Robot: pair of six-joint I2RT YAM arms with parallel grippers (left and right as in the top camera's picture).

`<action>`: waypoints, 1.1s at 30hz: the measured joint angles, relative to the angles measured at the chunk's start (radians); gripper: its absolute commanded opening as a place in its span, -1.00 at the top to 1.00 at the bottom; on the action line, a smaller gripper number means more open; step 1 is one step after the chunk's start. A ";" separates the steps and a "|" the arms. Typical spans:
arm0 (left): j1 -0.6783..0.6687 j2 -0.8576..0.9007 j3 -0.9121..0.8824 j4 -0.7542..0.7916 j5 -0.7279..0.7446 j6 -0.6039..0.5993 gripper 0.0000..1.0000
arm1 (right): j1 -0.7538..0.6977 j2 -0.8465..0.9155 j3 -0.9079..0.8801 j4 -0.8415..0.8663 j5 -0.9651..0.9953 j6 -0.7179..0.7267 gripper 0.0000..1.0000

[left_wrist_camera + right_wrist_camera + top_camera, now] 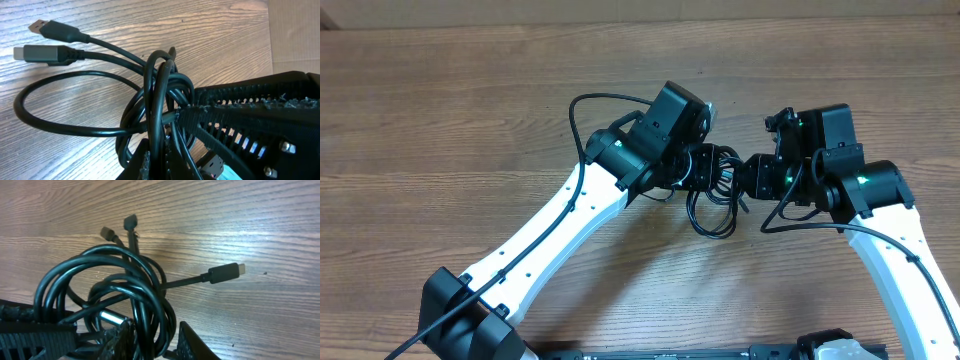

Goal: Untangle cables

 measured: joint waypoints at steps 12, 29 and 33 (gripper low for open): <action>0.006 0.000 0.000 -0.042 -0.059 -0.008 0.92 | 0.000 0.000 0.000 0.000 0.011 0.012 0.39; 0.005 0.000 0.000 0.031 -0.047 -0.095 0.92 | 0.000 0.000 0.000 -0.002 0.021 0.011 0.40; 0.004 0.000 0.000 0.031 -0.048 -0.118 0.92 | 0.000 0.000 0.000 -0.002 0.020 0.010 0.41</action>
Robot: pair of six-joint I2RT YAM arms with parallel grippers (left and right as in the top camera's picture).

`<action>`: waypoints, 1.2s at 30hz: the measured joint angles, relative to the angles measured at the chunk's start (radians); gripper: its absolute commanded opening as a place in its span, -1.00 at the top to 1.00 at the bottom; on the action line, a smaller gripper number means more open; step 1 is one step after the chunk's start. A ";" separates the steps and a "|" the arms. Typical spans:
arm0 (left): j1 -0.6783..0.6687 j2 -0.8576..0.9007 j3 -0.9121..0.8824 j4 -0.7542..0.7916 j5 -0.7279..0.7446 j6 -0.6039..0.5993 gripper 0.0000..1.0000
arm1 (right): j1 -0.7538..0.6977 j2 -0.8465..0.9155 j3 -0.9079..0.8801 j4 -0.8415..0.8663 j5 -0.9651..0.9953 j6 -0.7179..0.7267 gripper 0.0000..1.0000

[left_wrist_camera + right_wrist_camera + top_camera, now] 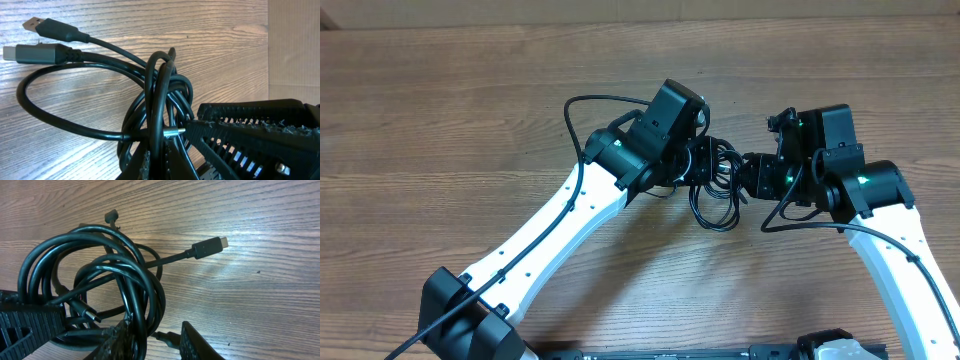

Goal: Untangle cables

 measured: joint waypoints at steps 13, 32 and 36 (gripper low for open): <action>0.000 0.000 0.000 0.008 0.000 -0.051 0.91 | 0.000 0.000 0.000 0.009 -0.086 -0.068 0.40; 0.000 0.000 -0.001 0.055 0.041 -0.056 0.92 | -0.004 0.000 0.000 0.012 -0.087 -0.087 0.81; 0.000 0.000 -0.002 0.055 0.042 -0.055 0.91 | -0.004 0.000 0.000 0.016 -0.084 -0.085 0.92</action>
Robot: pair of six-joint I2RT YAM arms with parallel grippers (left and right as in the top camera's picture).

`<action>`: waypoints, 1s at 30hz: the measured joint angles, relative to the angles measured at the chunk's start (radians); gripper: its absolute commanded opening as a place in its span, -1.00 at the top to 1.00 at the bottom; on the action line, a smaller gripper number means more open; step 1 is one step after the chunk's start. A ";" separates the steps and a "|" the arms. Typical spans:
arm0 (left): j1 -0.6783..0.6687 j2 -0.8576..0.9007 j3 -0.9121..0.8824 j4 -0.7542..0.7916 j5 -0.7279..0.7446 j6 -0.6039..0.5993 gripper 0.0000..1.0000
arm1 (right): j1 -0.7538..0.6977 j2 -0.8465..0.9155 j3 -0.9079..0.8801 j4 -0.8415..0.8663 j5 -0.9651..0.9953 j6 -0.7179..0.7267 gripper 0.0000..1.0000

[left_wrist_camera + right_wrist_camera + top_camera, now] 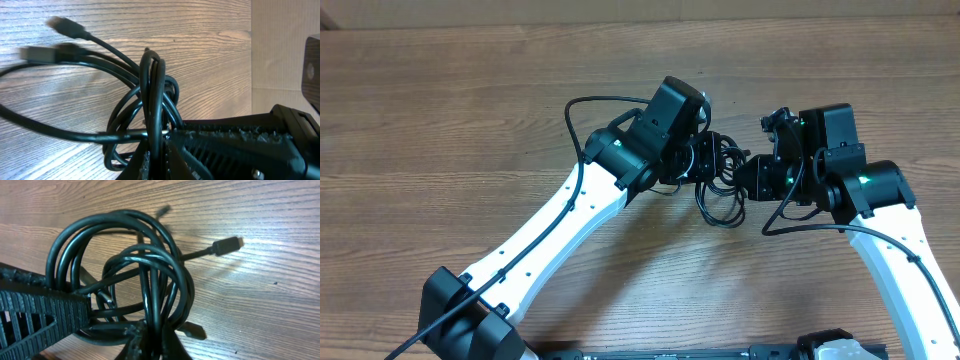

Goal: Untangle cables

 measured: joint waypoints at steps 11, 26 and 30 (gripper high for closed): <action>0.000 0.000 -0.002 0.001 0.011 0.006 0.91 | 0.000 0.000 0.000 0.000 0.007 0.000 0.92; -0.002 0.002 -0.006 0.049 0.067 0.060 0.91 | 0.000 -0.005 0.000 -0.001 0.021 0.000 0.74; -0.002 0.002 -0.007 0.050 0.080 0.064 0.92 | 0.000 -0.005 -0.001 0.000 0.022 0.000 0.89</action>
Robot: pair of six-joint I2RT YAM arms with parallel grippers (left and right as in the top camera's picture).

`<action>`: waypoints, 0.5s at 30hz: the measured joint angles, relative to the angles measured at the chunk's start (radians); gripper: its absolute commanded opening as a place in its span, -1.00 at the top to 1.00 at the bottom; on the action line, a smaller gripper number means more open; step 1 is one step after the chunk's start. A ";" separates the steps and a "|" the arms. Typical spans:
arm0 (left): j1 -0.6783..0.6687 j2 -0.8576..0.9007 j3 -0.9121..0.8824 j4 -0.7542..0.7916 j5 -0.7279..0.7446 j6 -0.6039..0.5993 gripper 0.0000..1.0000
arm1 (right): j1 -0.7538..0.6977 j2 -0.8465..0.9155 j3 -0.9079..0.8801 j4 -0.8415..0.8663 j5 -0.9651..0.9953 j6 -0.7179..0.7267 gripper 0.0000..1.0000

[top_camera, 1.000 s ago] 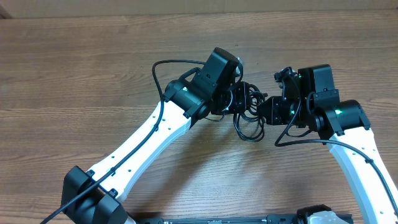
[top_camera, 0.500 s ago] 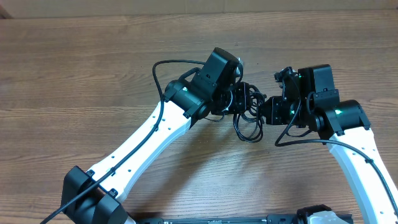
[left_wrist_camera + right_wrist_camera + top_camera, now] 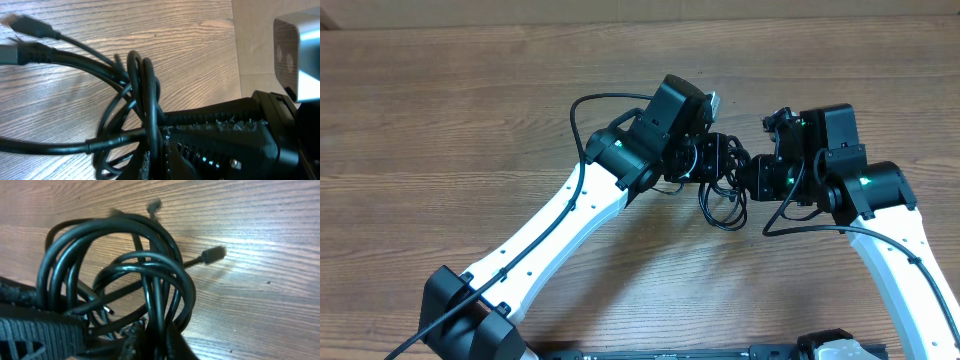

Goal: Untangle cables

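A knot of black cables (image 3: 722, 185) hangs between both arms above the wooden table. My left gripper (image 3: 705, 165) is shut on strands at the bundle's left side; in the left wrist view the cables (image 3: 142, 100) run down between its fingers. My right gripper (image 3: 748, 178) is shut on strands at the right side; its view shows looped cables (image 3: 140, 290) pinched at the bottom. Loose plugs show: two connectors (image 3: 22, 37) at the left wrist view's upper left, a USB-C plug (image 3: 214, 254) and another end (image 3: 154, 205) in the right wrist view.
Bare wooden table (image 3: 440, 120) surrounds the arms. A lighter strip of surface (image 3: 255, 40) borders the table at the right in the left wrist view. The left arm's own black lead (image 3: 582, 110) arcs above its wrist.
Both grippers stay shut on the bundle. The bundle sits slightly higher and tighter between them; the plugs have shifted toward the left edge in the left wrist view, and the USB-C plug has dropped lower-left.
First the left gripper held the bundle while the right gripper's fingers stood apart beside it. About a second later the right fingers were still apart. By 1.0 s ago the right gripper had shut on the strands, and now both hold the knot.
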 measured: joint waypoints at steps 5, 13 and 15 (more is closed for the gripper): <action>0.000 0.000 -0.004 0.000 0.005 0.000 0.91 | 0.000 0.000 0.000 0.002 -0.001 0.001 0.92; 0.000 0.000 -0.004 -0.001 0.006 0.007 0.92 | 0.000 0.000 0.000 0.003 0.000 0.002 0.92; 0.000 0.000 -0.004 -0.002 0.005 0.006 0.92 | 0.000 0.000 0.000 0.003 0.000 0.006 0.92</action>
